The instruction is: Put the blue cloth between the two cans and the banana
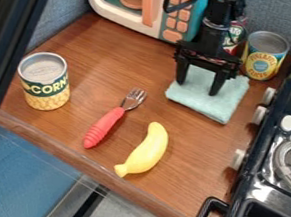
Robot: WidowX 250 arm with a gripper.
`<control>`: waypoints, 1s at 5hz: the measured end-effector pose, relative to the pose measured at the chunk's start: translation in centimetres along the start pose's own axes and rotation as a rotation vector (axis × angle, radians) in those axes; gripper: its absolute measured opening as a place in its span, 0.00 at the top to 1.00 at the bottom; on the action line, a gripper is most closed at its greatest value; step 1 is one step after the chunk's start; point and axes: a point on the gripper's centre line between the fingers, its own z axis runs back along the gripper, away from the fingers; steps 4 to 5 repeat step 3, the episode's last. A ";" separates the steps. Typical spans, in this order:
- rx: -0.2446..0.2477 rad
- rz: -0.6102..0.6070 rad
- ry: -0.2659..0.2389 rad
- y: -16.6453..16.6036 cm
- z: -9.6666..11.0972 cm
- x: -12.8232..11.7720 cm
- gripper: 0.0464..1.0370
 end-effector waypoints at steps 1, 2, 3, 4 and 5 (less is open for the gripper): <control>0.023 0.010 -0.017 0.5 0.7 -0.3 0.04; 0.012 -0.024 -0.113 0.7 5.3 -0.4 0.04; 0.006 -0.050 -0.148 0.8 7.2 -1.5 0.04; 0.006 -0.050 -0.148 0.8 7.2 -1.5 0.04; 0.006 -0.050 -0.148 0.8 7.2 -1.5 0.04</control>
